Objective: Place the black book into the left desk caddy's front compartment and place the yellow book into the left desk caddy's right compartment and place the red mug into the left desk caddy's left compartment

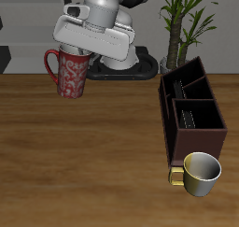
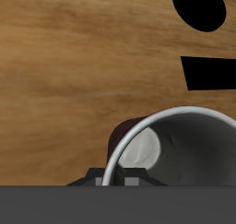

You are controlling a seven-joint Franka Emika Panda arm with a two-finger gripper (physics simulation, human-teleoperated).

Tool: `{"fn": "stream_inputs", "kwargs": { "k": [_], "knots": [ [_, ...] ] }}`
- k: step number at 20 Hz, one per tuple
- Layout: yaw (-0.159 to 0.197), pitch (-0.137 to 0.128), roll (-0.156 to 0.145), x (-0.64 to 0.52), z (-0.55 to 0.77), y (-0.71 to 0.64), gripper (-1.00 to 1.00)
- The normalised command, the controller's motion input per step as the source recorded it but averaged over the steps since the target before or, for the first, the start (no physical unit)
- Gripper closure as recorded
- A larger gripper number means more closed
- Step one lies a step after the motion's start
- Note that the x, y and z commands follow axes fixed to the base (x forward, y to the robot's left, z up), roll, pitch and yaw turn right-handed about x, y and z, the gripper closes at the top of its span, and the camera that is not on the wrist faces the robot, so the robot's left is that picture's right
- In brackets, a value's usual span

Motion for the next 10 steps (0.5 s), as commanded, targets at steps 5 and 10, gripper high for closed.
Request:
{"fn": "stream_inputs", "kwargs": {
  "k": [5,10],
  "knots": [
    [0.013,-0.024,-0.018,-0.20,0.10,-0.03,1.00],
    [-0.035,-0.010,-0.040,-0.33,0.13,-0.20,1.00]
  ]
}}
